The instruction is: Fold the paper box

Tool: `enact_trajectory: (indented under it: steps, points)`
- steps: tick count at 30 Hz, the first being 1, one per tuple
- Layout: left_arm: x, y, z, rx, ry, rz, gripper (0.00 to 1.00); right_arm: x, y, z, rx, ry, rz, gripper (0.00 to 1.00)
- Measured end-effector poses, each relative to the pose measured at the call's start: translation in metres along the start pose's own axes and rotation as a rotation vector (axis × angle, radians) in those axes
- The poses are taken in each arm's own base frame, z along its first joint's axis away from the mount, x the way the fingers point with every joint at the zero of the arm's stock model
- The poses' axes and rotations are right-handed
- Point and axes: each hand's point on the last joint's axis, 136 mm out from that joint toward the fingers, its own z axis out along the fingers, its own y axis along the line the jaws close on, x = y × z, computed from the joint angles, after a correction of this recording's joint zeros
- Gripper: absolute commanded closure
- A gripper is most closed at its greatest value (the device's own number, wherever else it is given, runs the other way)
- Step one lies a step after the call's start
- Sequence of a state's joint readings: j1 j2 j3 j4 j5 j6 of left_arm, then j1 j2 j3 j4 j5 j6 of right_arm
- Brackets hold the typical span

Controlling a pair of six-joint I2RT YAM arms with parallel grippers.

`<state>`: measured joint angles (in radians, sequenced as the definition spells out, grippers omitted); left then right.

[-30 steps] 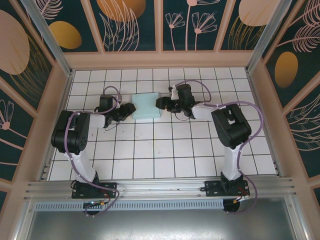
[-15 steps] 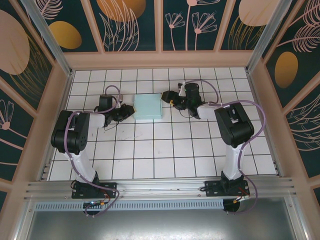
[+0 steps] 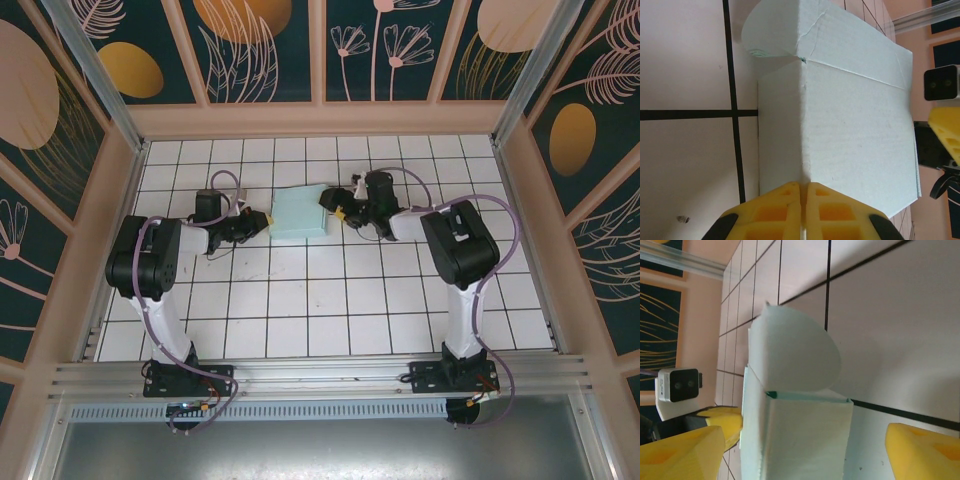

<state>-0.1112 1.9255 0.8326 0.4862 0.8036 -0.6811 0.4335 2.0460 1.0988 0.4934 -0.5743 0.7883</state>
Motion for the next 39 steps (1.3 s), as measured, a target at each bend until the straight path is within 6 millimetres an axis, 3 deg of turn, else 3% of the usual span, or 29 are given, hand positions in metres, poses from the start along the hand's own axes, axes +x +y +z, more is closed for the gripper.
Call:
enact_trajectory:
  steps: [4,7,9,11,16,20,25,28,32,39]
  points:
    - [0.000,0.000,0.001,0.005,0.003,0.001,0.92,0.013,0.000,0.010,-0.015,0.047,0.010,0.28]
    - [0.000,0.000,0.001,0.007,0.006,0.000,0.91,0.018,0.003,0.013,-0.031,0.070,0.017,0.39]
    - [0.000,0.000,0.002,0.009,0.007,0.000,0.89,0.019,0.004,0.014,-0.037,0.074,0.012,0.51]
    - [0.000,0.000,0.002,0.010,0.007,0.002,0.83,0.017,0.006,0.014,-0.043,0.070,0.008,0.56]
    - [0.000,0.003,0.001,-0.001,-0.005,0.009,0.53,0.013,0.012,0.012,-0.059,0.059,-0.023,0.62]
    - [0.001,0.000,-0.006,-0.007,-0.046,0.031,0.35,0.007,0.013,0.001,-0.065,0.027,-0.058,0.65]
    - [-0.017,-0.032,-0.022,0.054,-0.145,0.129,0.10,-0.016,0.017,-0.027,-0.108,-0.052,-0.090,0.67]
    - [-0.026,-0.052,-0.025,0.131,-0.177,0.169,0.02,-0.026,0.026,-0.044,-0.156,-0.082,-0.121,0.67]
    - [-0.029,-0.075,-0.030,0.232,-0.181,0.204,0.06,-0.029,0.054,-0.062,-0.240,-0.087,-0.200,0.66]
    - [-0.019,-0.105,-0.038,0.361,-0.124,0.268,0.35,-0.020,0.099,-0.086,-0.383,-0.069,-0.343,0.66]
